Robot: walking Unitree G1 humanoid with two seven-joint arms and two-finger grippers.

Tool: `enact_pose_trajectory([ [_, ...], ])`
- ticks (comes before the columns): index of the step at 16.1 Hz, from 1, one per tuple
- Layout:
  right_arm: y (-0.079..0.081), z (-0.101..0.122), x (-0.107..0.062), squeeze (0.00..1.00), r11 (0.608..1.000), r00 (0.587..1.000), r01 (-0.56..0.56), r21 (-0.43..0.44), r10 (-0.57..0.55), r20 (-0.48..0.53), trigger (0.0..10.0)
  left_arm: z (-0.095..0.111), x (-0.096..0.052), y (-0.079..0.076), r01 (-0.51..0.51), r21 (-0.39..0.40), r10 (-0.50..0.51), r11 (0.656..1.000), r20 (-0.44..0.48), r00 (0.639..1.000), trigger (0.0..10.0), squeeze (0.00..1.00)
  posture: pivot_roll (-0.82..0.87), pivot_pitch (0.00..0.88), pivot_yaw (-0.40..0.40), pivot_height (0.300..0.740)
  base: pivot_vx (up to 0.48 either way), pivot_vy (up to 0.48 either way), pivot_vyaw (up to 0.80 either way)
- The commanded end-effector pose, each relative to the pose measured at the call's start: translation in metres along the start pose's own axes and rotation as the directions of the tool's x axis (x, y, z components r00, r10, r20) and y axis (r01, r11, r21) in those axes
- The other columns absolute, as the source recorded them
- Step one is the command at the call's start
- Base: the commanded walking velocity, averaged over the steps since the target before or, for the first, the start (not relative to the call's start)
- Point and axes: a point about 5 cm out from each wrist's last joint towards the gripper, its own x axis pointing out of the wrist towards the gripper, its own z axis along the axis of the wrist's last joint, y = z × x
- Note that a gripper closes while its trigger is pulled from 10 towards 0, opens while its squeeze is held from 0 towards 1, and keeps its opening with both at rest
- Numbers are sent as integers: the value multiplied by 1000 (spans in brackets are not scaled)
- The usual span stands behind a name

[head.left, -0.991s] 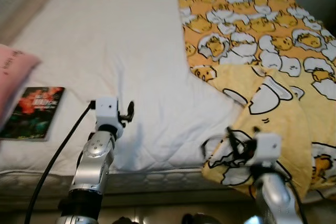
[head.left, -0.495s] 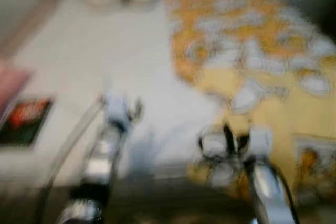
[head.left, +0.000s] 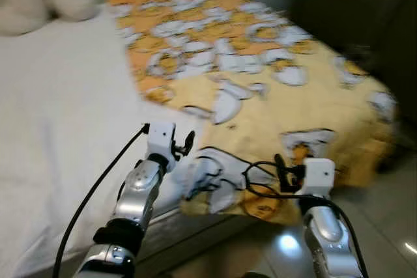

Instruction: Clean up the room

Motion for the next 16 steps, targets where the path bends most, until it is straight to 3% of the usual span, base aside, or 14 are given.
enact_pose_trajectory([
  [1,4,-2,-2,0,1000,1000,-8,11,8,6,10000,-7,-4,6,2,12,-1,1000,-19,1000,10000,0,1,0,7,740,0,0,-769],
  [5,9,-12,-11,0,999,999,-29,28,30,-19,10000,-32,-18,24,-80,24,82,997,-114,990,10000,0,11,0,3,740,0,0,-767],
  [6,9,-14,-13,0,999,999,-35,34,36,-24,10000,-34,-19,32,-134,27,136,991,-122,983,10000,1000,13,0,0,740,0,0,-769],
  [8,6,-16,-15,0,999,999,-34,23,34,-27,10000,-32,-18,38,-176,53,181,983,-122,976,10000,1000,17,0,-3,740,0,0,-775],
  [9,4,-18,-15,0,999,999,-35,14,36,-29,10000,-31,-16,42,-210,73,219,975,-135,966,10000,851,20,0,-6,740,0,0,0],
  [10,4,-18,-15,0,999,999,-39,11,40,-29,10000,-32,-15,44,-235,77,244,969,-150,958,10000,0,17,0,-9,740,0,0,0],
  [13,3,-16,-18,0,998,998,-61,1,61,-23,10000,-42,-15,48,-298,41,299,954,-226,927,10000,0,-5,0,-28,740,0,0,0],
  [16,5,-17,-25,0,996,996,-90,-23,89,-28,10000,-45,-9,36,-278,51,281,959,-246,928,10000,0,-32,0,-42,740,0,0,0],
])
